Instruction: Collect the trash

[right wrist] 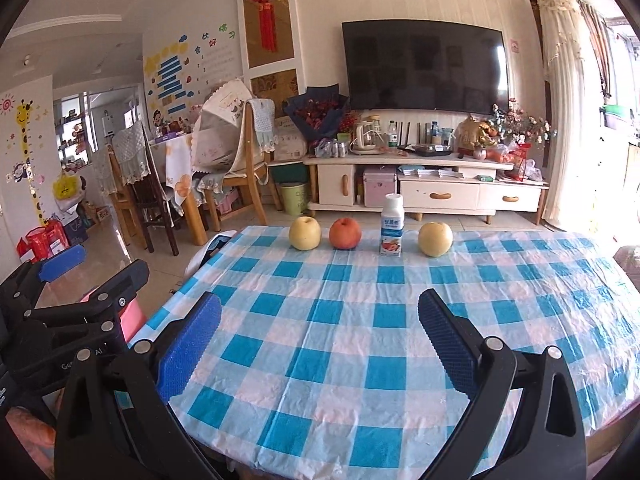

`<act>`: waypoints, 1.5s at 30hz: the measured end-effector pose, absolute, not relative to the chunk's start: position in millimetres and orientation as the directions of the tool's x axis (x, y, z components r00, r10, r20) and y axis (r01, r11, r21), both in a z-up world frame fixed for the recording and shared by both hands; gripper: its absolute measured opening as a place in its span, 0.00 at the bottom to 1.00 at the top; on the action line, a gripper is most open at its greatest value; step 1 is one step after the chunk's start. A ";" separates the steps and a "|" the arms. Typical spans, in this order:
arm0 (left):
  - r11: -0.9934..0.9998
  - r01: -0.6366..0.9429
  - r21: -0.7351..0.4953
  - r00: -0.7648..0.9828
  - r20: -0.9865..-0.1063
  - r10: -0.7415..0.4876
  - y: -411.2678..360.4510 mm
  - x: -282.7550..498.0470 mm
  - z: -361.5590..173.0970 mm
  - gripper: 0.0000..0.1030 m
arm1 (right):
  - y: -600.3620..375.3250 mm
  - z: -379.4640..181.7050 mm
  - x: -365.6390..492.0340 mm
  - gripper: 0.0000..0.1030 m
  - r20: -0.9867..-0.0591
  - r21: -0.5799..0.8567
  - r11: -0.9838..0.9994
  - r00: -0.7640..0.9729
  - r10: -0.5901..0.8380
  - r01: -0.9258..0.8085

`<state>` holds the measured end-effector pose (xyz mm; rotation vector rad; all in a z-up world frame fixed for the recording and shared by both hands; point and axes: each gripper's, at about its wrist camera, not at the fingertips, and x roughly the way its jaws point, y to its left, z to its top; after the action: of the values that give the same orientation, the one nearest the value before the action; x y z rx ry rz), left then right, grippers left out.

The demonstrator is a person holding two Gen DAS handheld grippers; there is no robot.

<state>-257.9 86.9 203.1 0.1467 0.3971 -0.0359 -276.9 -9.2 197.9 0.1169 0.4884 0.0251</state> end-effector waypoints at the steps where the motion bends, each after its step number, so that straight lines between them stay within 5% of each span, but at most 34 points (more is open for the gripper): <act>1: 0.988 0.075 0.135 0.923 -0.384 -0.017 82.0 -260.9 204.9 0.96 | -12.7 200.2 -283.0 0.95 -0.456 0.117 0.993 0.889 0.042 0.013; 23: 0.964 0.231 0.131 0.935 -0.304 -0.183 14.9 -324.0 234.7 0.96 | -75.0 232.1 -375.9 0.95 -0.346 0.108 0.979 0.930 -0.125 0.172; 45: 0.964 0.236 0.120 0.938 -0.287 -0.194 4.1 -328.9 238.9 0.96 | -75.5 237.4 -390.2 0.95 -0.305 0.056 0.978 0.936 -0.174 0.200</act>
<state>-328.9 4.1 238.9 0.1544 0.2769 -0.2207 -390.2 -75.5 237.4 0.0871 0.3033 -0.1915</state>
